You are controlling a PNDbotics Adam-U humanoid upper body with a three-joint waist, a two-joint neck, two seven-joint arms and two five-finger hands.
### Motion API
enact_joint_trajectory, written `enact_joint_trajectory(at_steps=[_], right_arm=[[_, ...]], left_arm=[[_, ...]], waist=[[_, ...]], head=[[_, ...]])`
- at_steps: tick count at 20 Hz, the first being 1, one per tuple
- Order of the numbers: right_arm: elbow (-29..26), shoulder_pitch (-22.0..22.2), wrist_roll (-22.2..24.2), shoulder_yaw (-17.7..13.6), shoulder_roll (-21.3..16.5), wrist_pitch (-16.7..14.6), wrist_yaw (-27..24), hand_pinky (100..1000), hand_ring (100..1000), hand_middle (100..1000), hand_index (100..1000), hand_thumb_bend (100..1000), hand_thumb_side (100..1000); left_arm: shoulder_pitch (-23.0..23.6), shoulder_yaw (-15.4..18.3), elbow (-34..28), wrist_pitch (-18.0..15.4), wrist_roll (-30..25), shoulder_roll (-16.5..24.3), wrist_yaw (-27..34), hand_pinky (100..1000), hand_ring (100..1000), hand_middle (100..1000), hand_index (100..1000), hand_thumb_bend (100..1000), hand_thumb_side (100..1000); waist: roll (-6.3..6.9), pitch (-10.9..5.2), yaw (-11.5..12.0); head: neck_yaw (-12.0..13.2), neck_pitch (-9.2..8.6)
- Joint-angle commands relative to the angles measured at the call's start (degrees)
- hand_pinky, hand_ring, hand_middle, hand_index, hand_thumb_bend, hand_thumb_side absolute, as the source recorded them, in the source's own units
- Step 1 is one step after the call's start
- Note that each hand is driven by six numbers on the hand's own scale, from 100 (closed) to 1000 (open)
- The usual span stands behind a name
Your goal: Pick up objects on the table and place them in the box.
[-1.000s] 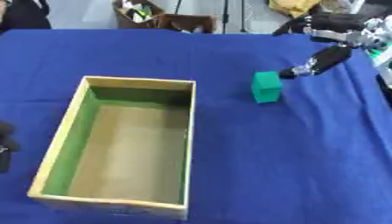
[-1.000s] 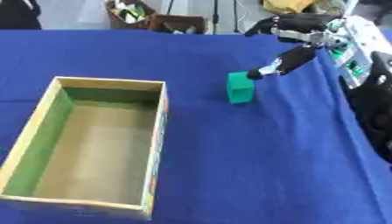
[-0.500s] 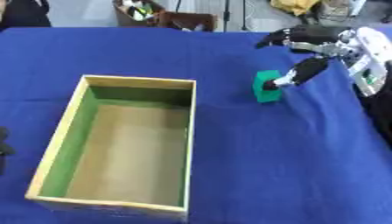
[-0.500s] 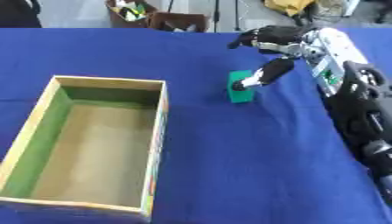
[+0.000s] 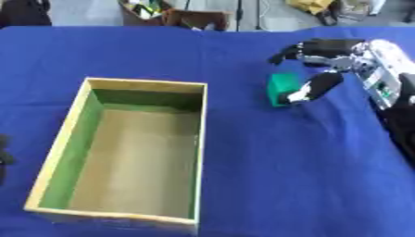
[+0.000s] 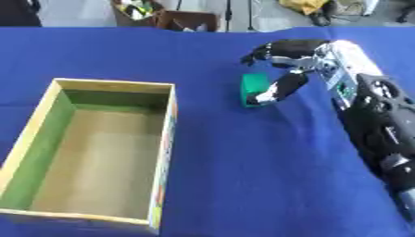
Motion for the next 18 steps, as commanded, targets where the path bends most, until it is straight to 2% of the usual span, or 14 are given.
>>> enact_joint_trajectory(at_steps=[1,4,8,11,15,16,17,18], right_arm=[[-0.2,-1.0,1.9,-0.1,-1.0,-1.8,2.1,894,917,798,945,365,702],[0.0,-1.0,0.5,0.0,-0.8,-1.6,3.4,884,901,758,918,286,693],[0.3,-1.0,-1.3,0.1,-0.7,-1.2,4.2,871,883,708,878,118,643],[0.7,-1.0,-1.7,0.2,-0.8,-1.1,4.8,868,876,662,842,100,584],[0.7,-1.2,-2.6,0.0,-0.7,-0.7,4.1,850,840,502,664,100,458],[0.4,-1.2,-3.3,-0.1,-0.8,-0.4,3.5,842,824,451,588,100,385],[-0.1,-1.3,-4.3,-0.2,-0.9,0.1,2.9,832,808,401,517,100,249],[-0.7,-1.4,-5.6,-0.3,-1.0,0.9,2.2,820,789,352,445,100,201]], left_arm=[[-0.6,-0.3,-1.1,-0.2,-0.2,0.3,-0.2,100,353,476,473,100,905],[-0.6,-0.3,-1.1,-0.2,-0.2,0.2,-0.2,100,353,476,473,100,906],[-0.7,-0.3,-1.1,-0.2,-0.3,0.1,-0.3,100,354,477,472,100,906],[-0.6,-0.3,-1.1,-0.2,-0.3,0.1,-0.3,100,354,477,472,100,907],[-0.6,-0.2,-1.1,-0.2,-0.4,0.1,-0.3,100,354,477,472,100,907],[-0.6,-0.2,-1.1,-0.2,-0.4,0.1,-0.3,100,354,477,472,100,908],[-0.6,-0.2,-1.1,-0.2,-0.4,0.1,-0.3,100,354,477,472,100,908],[-0.6,-0.2,-1.1,-0.2,-0.4,0.2,-0.3,100,354,477,473,100,908]], waist=[[0.11,-0.99,0.2],[0.11,-0.87,0.2],[0.09,-0.69,0.4],[0.07,-0.67,0.4],[0.02,-0.67,0.4],[0.01,-0.68,0.3],[0.00,-0.70,0.2],[-0.02,-0.74,0.1]], head=[[-0.1,-0.63],[-0.2,-0.70],[-0.2,-0.81],[-0.2,-0.72],[-0.2,-0.71],[-0.1,-0.65],[-0.1,-0.60],[-0.1,-0.58]])
